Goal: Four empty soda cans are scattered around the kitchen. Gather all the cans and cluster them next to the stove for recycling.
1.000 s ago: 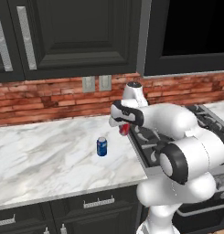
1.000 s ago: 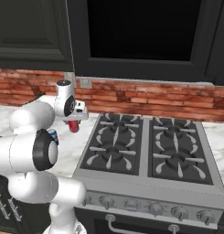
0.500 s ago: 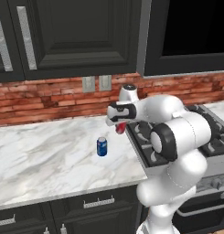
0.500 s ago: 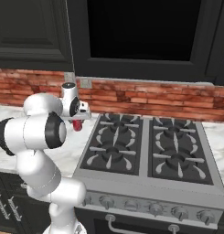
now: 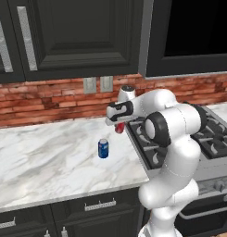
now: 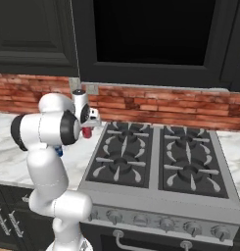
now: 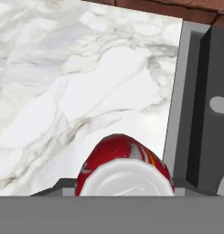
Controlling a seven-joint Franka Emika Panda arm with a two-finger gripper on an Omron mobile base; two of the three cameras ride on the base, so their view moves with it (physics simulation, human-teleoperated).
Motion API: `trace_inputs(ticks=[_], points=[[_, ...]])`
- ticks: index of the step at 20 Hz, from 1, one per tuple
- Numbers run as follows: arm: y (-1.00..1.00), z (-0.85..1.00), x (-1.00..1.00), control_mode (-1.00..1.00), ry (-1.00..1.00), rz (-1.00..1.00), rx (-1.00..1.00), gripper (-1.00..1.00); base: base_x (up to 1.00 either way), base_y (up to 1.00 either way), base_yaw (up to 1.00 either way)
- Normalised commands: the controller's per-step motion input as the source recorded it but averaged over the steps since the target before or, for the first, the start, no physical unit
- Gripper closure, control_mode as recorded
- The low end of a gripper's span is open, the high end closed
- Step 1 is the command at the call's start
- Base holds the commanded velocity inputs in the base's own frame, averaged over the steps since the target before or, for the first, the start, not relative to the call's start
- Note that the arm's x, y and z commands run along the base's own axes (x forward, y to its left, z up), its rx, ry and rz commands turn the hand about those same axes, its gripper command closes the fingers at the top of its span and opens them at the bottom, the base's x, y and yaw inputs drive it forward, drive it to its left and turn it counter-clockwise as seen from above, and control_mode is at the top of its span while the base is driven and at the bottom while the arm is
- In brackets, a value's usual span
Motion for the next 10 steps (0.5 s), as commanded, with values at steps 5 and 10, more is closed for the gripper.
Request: trace_inputs(ticks=[5,10], points=[[0.0,-0.21,0.31,-1.0,0.0,0.0,0.0,1.0,0.0,0.0,0.0],[0.0,-0.19,0.14,-1.0,0.0,0.0,0.0,1.0,0.0,0.0,0.0]])
